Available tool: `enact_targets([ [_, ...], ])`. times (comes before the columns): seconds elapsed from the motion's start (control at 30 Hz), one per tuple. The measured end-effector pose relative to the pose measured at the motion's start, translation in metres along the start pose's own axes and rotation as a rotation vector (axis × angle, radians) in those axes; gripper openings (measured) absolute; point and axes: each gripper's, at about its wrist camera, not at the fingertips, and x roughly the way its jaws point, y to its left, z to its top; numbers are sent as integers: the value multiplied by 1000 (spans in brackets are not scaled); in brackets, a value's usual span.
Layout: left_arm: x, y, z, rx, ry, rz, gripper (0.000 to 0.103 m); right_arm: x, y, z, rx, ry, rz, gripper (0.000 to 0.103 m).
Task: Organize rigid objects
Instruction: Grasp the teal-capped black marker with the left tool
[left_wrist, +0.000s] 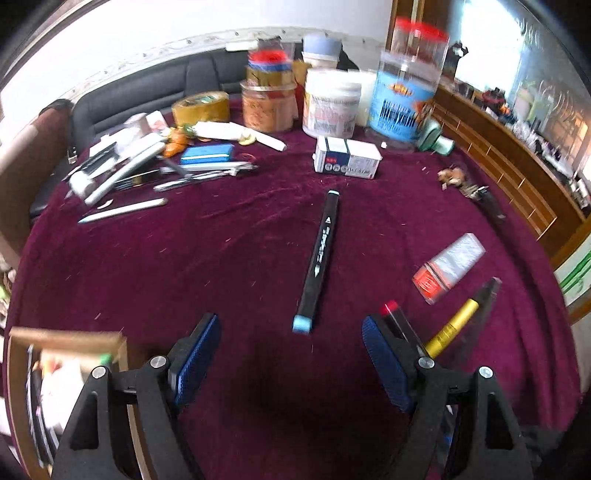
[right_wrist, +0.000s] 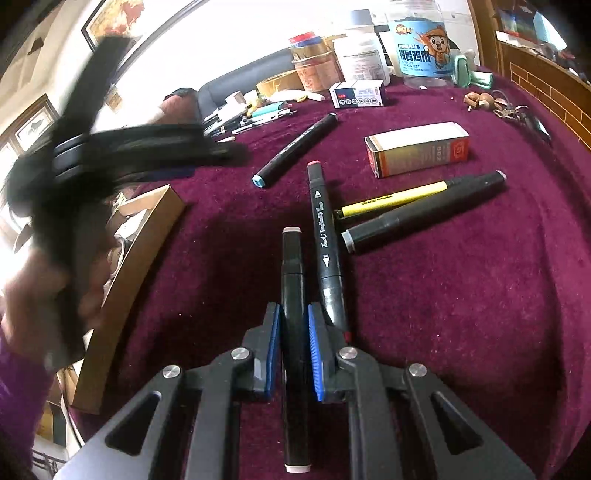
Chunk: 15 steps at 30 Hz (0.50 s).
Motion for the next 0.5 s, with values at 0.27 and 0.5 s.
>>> enact_targets([
  [0.27, 44, -17, 8, 26, 21, 57, 44, 0, -6, 0, 10, 0, 14, 14],
  [0.5, 12, -18, -21, 72, 12, 75, 14, -1, -5, 0, 7, 1, 13, 14],
])
